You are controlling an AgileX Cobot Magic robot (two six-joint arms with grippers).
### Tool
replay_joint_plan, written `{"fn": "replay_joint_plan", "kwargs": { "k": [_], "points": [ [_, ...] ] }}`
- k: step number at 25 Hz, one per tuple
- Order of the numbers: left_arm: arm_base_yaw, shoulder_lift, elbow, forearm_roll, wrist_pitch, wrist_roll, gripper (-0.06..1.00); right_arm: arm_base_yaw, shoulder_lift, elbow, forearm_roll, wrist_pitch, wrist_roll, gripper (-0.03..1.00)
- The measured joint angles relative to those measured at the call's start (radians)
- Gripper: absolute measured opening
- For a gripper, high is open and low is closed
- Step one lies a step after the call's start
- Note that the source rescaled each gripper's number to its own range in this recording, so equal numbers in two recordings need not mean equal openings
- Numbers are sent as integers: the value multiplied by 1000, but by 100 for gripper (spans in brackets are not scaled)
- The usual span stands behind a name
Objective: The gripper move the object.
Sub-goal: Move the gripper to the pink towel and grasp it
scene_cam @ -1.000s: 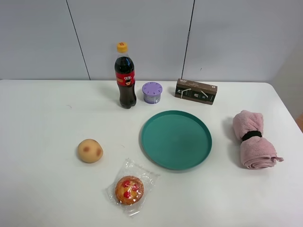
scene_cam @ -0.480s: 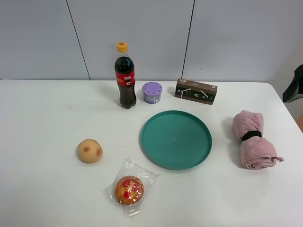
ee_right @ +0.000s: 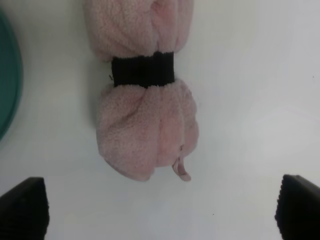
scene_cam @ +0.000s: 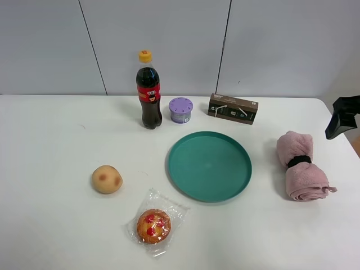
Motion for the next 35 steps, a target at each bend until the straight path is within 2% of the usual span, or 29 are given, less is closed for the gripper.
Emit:
{"fn": "replay_joint_plan", "kwargs": {
  "k": [4,11,17,28,33,35],
  "points": [
    [0,0,0,0,0,0,100,0,58,-2,2,-43,-61,81],
    [0,0,0,0,0,0,100,0,192,-2,3,-70,-96,81],
    [0,0,0,0,0,0,100,-1,318,-2,37,-133,-195,80],
    [0,0,0,0,0,0,100,-1,540,-3,46,-251,-247,80],
    [0,0,0,0,0,0,100,0,591,-3,102,-287,-266,80],
    [0,0,0,0,0,0,100,8,604,-3,136,-307,-289,76]
  ]
}}
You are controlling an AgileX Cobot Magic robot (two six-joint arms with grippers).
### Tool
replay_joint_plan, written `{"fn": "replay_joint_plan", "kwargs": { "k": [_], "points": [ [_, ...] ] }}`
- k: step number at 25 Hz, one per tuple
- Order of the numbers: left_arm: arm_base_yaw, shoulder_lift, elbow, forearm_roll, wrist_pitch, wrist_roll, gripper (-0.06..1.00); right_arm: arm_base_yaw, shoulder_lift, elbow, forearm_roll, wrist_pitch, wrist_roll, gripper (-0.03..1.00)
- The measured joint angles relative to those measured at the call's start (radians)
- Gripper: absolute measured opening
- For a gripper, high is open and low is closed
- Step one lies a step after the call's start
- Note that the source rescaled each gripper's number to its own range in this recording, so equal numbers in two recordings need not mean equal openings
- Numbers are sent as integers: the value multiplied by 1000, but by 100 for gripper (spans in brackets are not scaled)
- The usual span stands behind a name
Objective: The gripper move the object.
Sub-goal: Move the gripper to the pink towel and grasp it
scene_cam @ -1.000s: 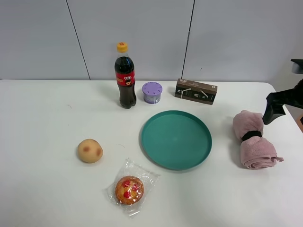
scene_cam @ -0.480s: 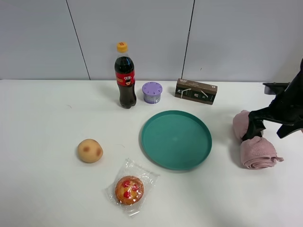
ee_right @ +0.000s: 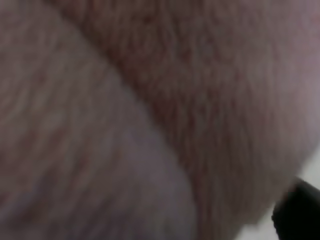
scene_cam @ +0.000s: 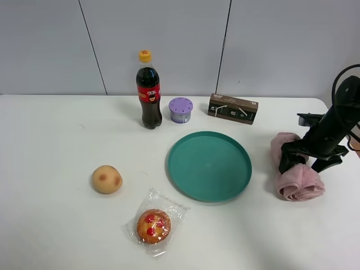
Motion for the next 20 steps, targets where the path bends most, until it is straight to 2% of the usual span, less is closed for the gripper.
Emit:
{"fn": "replay_joint_plan", "kwargs": {
  "k": [5,10,11,12,15,16,20],
  "points": [
    [0,0,0,0,0,0,100,38,15,0,50,-68,-22,57],
    [0,0,0,0,0,0,100,64,15,0,85,-90,-24,51],
    [0,0,0,0,0,0,100,66,15,0,92,-88,-24,47],
    [0,0,0,0,0,0,100,68,15,0,92,-82,-24,40],
    [0,0,0,0,0,0,100,69,15,0,101,-61,-20,3],
    [0,0,0,0,0,0,100,69,15,0,102,-53,-13,0],
    [0,0,0,0,0,0,100,69,15,0,113,-23,14,0]
  ]
}}
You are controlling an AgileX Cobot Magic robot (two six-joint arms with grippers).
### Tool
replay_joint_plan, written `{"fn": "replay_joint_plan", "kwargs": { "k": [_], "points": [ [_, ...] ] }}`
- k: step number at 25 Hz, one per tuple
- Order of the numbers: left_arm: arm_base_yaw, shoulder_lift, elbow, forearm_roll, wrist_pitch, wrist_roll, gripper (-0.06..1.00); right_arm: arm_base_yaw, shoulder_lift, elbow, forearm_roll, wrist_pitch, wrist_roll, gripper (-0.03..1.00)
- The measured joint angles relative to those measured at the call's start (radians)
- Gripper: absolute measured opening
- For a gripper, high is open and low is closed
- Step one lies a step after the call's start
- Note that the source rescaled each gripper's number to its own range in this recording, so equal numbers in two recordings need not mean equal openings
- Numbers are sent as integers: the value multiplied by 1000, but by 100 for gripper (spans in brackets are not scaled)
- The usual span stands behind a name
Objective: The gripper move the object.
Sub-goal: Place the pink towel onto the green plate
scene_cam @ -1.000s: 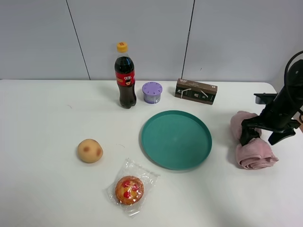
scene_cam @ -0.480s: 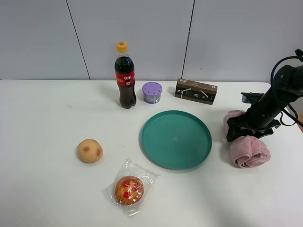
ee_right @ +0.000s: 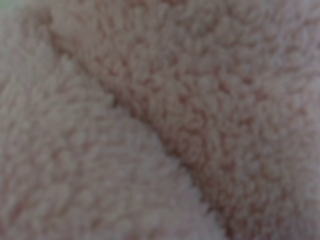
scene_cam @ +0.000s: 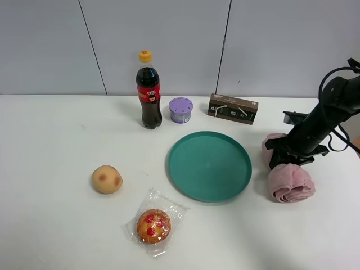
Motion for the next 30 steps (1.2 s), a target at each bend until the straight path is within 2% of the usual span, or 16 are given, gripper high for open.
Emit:
{"fn": "replay_joint_plan", "kwargs": {
  "k": [5,12,17,22,30],
  "points": [
    [0,0,0,-2,0,0,100,1,-22,-3,0,49,38,0],
    [0,0,0,-1,0,0,100,1,-172,-3,-22,117,90,0],
    [0,0,0,-1,0,0,100,13,-261,-3,17,167,91,0],
    [0,0,0,-1,0,0,100,95,-293,-38,23,170,51,0],
    [0,0,0,-1,0,0,100,357,-292,-215,-22,162,22,0]
  ]
}}
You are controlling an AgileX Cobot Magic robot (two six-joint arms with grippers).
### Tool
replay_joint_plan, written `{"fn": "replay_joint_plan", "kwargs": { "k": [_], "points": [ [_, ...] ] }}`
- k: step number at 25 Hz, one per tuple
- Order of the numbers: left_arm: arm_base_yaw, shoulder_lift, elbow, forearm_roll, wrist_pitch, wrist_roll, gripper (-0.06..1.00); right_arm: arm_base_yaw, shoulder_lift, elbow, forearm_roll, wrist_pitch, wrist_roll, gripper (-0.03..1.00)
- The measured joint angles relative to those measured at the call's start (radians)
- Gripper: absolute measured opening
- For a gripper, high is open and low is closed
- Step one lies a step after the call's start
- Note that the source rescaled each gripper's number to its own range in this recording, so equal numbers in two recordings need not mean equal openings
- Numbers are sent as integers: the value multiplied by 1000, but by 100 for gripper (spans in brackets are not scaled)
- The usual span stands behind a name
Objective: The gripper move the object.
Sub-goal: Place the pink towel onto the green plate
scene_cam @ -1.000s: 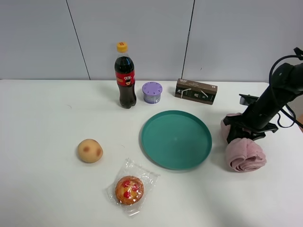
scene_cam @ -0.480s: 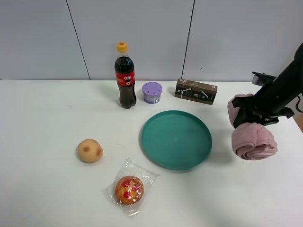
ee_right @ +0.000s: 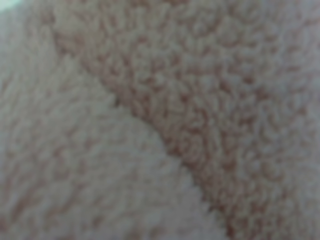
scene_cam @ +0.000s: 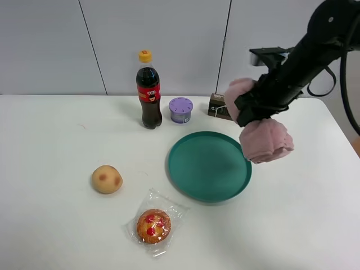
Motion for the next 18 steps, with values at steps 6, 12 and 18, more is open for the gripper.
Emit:
{"fn": "replay_joint_plan", "kwargs": {
  "k": [6,12,18],
  "points": [
    [0,0,0,0,0,0,100,127,86,-73,-8,59,-5,0],
    [0,0,0,0,0,0,100,181,218,-74,-86,54,-5,0],
    [0,0,0,0,0,0,100,225,315,-75,-108,-35,-5,0]
  ]
}}
